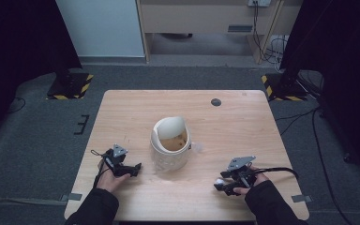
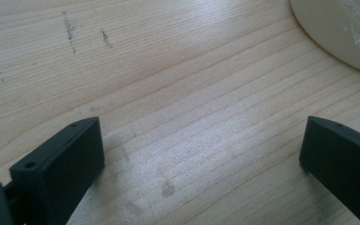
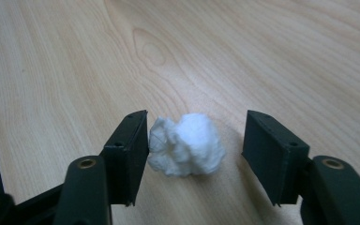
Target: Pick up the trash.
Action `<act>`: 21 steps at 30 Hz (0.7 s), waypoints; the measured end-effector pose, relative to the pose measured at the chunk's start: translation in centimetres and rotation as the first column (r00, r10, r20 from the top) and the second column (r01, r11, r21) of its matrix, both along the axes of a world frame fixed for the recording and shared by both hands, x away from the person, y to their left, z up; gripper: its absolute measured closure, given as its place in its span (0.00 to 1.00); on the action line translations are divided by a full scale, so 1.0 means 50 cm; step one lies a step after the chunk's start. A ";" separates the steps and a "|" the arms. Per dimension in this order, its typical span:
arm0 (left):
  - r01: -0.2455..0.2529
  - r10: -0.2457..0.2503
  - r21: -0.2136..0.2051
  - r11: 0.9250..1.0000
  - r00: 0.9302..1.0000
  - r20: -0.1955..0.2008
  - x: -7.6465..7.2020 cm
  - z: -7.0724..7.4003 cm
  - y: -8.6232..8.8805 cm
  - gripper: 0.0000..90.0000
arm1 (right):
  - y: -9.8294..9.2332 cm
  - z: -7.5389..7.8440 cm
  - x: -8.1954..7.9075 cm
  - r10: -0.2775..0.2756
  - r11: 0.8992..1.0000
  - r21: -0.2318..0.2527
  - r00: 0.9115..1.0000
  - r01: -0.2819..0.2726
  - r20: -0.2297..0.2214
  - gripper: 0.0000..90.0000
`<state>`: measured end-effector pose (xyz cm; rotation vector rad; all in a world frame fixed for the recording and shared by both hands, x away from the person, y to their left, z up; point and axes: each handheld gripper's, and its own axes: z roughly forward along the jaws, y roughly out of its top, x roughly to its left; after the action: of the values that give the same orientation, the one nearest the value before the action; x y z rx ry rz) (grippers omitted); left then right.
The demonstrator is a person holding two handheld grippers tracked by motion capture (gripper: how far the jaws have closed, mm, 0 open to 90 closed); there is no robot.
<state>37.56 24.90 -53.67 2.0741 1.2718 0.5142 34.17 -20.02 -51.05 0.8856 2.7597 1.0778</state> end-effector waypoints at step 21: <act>0.000 0.000 0.000 1.000 1.000 0.000 0.000 0.000 0.000 0.00 | -0.002 0.008 0.004 -0.009 1.000 0.003 0.999 0.009 -0.050 0.75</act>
<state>37.56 24.90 -53.67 2.0742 1.2718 0.5144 34.39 -20.10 -50.66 0.9371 2.7919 1.0736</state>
